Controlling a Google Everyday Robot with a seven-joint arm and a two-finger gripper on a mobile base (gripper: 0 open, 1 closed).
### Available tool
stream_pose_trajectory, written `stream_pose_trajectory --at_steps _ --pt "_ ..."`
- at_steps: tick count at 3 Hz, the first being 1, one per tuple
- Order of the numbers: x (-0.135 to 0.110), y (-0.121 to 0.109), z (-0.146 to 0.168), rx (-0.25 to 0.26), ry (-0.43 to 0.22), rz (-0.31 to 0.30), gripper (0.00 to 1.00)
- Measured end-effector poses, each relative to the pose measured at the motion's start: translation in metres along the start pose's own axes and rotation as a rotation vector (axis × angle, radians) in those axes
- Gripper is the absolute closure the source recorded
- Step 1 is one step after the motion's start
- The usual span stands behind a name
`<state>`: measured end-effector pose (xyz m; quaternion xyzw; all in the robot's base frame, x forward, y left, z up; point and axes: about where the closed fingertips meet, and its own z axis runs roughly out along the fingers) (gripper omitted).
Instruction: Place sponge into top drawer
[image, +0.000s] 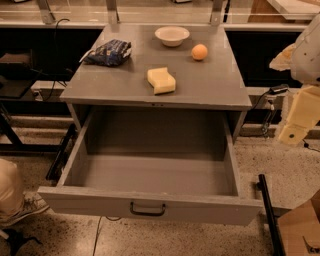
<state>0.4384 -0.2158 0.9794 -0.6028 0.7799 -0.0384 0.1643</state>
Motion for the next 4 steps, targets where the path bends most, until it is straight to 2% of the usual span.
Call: stream_pose_trajectory --at_steps 1,2,3,4 --pt "0.000 0.000 0.000 0.000 0.000 0.000 0.00" --pt "-0.016 -0.018 0.017 0.028 -0.036 0.039 0.00" --pt "-0.038 -0.047 0.050 0.075 -0.091 0.130 0.00" --pt "-0.060 -0.078 0.080 0.134 -0.161 0.267 0.00"
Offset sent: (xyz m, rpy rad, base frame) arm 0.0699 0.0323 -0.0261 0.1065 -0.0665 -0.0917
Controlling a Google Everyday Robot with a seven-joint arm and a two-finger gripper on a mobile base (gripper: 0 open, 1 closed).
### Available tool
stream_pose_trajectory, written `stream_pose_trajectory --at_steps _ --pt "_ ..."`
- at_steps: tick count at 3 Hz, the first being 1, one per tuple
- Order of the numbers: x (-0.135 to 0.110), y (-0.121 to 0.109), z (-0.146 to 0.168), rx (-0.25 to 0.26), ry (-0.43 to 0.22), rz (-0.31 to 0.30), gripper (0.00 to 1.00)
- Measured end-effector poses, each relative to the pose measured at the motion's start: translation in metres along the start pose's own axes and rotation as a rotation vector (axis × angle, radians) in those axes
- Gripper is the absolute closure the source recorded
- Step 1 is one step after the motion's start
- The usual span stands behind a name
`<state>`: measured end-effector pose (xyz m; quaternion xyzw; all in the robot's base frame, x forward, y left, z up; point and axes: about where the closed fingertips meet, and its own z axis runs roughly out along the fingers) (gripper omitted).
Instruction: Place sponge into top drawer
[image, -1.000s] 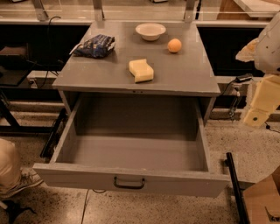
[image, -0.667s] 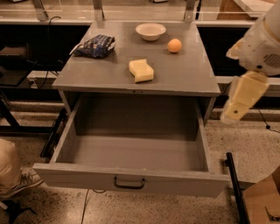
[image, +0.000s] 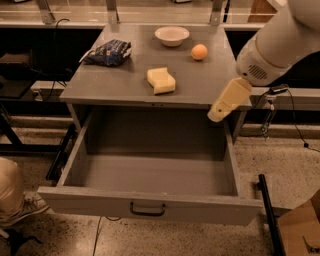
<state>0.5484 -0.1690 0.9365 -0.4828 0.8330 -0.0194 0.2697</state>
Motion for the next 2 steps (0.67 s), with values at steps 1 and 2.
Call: stream_pose_trajectory --at_steps 1,2 --pt "-0.0073 -0.0060 -0.0005 0.024 -0.028 0.045 0.00" --pt "-0.0129 -0.0086 0.0018 0.026 -0.042 0.058 0.00"
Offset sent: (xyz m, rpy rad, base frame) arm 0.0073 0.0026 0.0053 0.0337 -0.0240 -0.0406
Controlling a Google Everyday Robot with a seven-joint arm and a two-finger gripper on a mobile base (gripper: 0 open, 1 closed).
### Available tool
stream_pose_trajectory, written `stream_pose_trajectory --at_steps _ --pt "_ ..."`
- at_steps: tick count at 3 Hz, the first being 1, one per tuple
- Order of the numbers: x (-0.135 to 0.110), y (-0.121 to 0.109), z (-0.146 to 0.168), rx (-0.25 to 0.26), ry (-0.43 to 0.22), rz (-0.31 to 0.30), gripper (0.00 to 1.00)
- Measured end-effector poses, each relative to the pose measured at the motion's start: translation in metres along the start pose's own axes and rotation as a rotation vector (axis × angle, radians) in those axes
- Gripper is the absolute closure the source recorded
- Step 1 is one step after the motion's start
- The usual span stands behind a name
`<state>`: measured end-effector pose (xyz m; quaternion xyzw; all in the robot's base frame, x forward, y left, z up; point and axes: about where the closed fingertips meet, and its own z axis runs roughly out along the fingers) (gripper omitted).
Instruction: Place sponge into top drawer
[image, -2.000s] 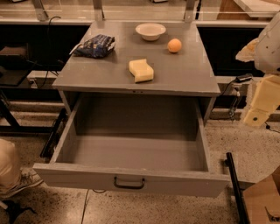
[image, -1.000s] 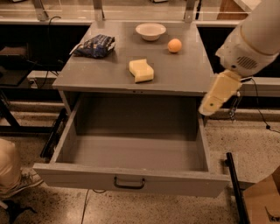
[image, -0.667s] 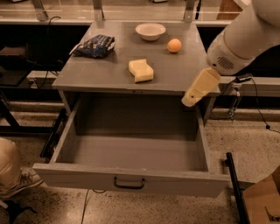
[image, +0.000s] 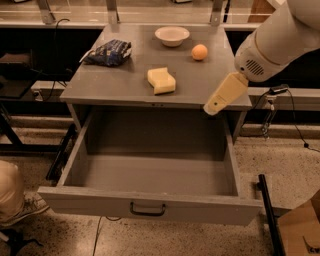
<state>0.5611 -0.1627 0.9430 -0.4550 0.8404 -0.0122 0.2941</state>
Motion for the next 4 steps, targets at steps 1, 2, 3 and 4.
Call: stream_pose_trajectory --at_steps 1,2,3,4 --pt "-0.019 -0.008 0.008 0.007 -0.050 0.045 0.00" --pt "-0.060 -0.009 0.024 0.004 -0.091 0.086 0.00" --pt "-0.093 -0.008 0.054 -0.015 -0.076 0.131 0.00" --pt "-0.116 -0.011 0.089 -0.024 -0.044 0.177 0.00"
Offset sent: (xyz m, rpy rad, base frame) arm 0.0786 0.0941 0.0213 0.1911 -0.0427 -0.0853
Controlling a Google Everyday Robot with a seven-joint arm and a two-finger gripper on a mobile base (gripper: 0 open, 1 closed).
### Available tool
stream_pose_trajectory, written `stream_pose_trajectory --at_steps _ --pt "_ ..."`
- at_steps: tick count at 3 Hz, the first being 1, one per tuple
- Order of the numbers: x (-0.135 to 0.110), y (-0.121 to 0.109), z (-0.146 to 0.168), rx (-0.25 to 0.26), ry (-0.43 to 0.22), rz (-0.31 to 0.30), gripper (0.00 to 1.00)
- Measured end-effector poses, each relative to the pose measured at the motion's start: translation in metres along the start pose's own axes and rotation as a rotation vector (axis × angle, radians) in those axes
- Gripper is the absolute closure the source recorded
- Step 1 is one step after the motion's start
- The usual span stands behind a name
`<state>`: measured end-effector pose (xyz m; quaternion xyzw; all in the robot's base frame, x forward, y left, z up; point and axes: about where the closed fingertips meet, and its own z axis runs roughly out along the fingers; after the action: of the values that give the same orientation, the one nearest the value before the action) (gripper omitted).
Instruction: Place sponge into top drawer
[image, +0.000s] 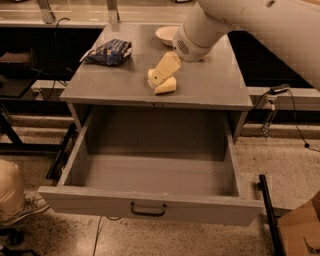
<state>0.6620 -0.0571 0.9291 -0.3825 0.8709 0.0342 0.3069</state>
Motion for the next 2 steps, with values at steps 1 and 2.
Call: stream_pose_trajectory --at_steps 1,2 --pt "-0.015 -0.003 0.036 0.009 0.032 0.050 0.00" --pt "-0.025 -0.010 0.068 0.017 0.060 0.114 0.00"
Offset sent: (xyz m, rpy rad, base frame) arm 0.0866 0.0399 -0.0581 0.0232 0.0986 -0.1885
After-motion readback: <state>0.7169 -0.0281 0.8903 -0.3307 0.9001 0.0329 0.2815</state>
